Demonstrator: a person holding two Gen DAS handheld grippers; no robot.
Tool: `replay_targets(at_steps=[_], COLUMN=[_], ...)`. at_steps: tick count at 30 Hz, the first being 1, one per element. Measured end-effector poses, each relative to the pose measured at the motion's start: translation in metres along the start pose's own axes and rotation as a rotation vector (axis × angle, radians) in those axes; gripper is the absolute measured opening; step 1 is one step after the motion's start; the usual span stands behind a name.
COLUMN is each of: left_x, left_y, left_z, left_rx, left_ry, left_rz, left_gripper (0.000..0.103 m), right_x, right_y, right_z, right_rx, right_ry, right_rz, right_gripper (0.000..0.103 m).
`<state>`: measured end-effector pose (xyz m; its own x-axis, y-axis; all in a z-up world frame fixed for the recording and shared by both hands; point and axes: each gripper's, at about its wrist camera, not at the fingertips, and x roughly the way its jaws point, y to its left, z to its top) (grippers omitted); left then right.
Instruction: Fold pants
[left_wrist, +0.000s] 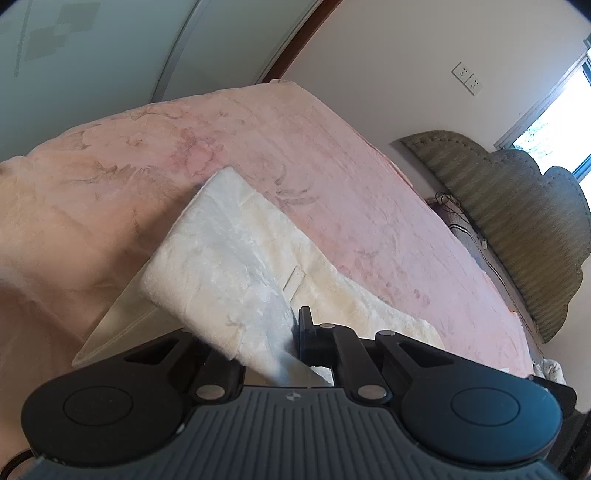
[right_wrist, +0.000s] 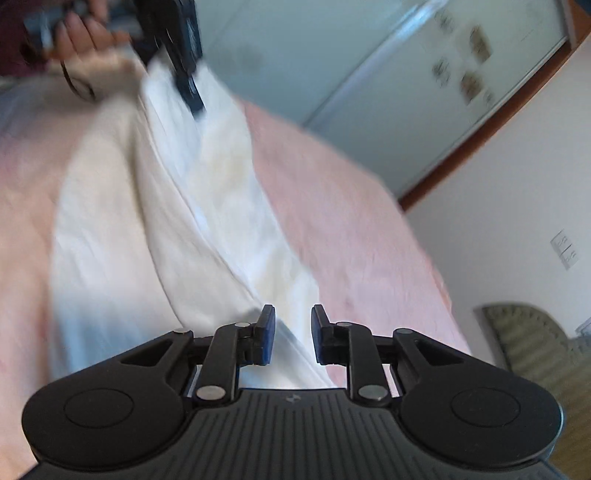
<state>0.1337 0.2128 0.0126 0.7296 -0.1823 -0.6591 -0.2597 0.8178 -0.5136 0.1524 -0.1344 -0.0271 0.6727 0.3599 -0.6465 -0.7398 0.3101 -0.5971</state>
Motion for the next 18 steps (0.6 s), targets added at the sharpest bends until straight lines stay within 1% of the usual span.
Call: replay_targets(at_steps=[1, 2, 3, 4, 5, 6, 7, 8, 9, 10, 11, 12, 14, 15, 18], left_x=[0.000, 0.000, 0.000, 0.000, -0.001, -0.001, -0.002, -0.003, -0.003, -0.004, -0.005, -0.005, -0.008, -0.010, -0.018], left_y=[-0.001, -0.002, -0.002, -0.003, -0.005, -0.006, -0.006, -0.005, -0.004, -0.003, -0.001, 0.001, 0.005, 0.006, 0.007], left_z=[-0.001, -0.001, -0.002, -0.003, -0.004, -0.005, -0.007, -0.008, -0.009, -0.010, -0.010, -0.011, -0.012, -0.013, -0.016], left_rx=[0.016, 0.030, 0.041, 0.058, 0.075, 0.092, 0.101, 0.099, 0.093, 0.089, 0.083, 0.075, 0.065, 0.064, 0.104], left_ry=[0.000, 0.002, 0.006, 0.012, 0.014, 0.013, 0.012, 0.013, 0.012, 0.008, 0.005, 0.001, -0.009, -0.016, -0.031], left_rz=[0.006, 0.012, 0.014, 0.015, 0.021, 0.031, 0.037, 0.038, 0.036, 0.035, 0.037, 0.037, 0.034, 0.037, 0.043], left_gripper=[0.009, 0.009, 0.009, 0.009, 0.009, 0.009, 0.009, 0.009, 0.010, 0.011, 0.011, 0.011, 0.011, 0.011, 0.011], right_x=[0.006, 0.013, 0.020, 0.026, 0.030, 0.033, 0.034, 0.036, 0.040, 0.042, 0.041, 0.037, 0.027, 0.016, -0.022], right_y=[0.000, 0.000, -0.001, -0.001, -0.003, -0.005, -0.009, -0.016, -0.022, -0.027, -0.026, -0.019, -0.010, -0.004, 0.017], right_z=[-0.001, -0.002, -0.003, -0.004, -0.003, -0.004, -0.001, 0.002, 0.003, 0.005, 0.005, 0.001, -0.002, -0.005, -0.011], right_rx=[-0.036, -0.071, -0.101, -0.122, -0.141, -0.166, -0.173, -0.146, -0.088, -0.041, -0.027, -0.037, -0.020, -0.001, 0.073], right_ry=[0.025, 0.048, 0.072, 0.089, 0.099, 0.101, 0.101, 0.116, 0.142, 0.163, 0.170, 0.170, 0.163, 0.149, 0.101], right_rz=[0.018, 0.043, 0.073, 0.096, 0.115, 0.136, 0.162, 0.209, 0.266, 0.292, 0.286, 0.267, 0.220, 0.185, 0.122], right_gripper=[0.024, 0.032, 0.045, 0.052, 0.065, 0.069, 0.069, 0.066, 0.045, 0.030, 0.015, 0.009, 0.007, 0.006, 0.006])
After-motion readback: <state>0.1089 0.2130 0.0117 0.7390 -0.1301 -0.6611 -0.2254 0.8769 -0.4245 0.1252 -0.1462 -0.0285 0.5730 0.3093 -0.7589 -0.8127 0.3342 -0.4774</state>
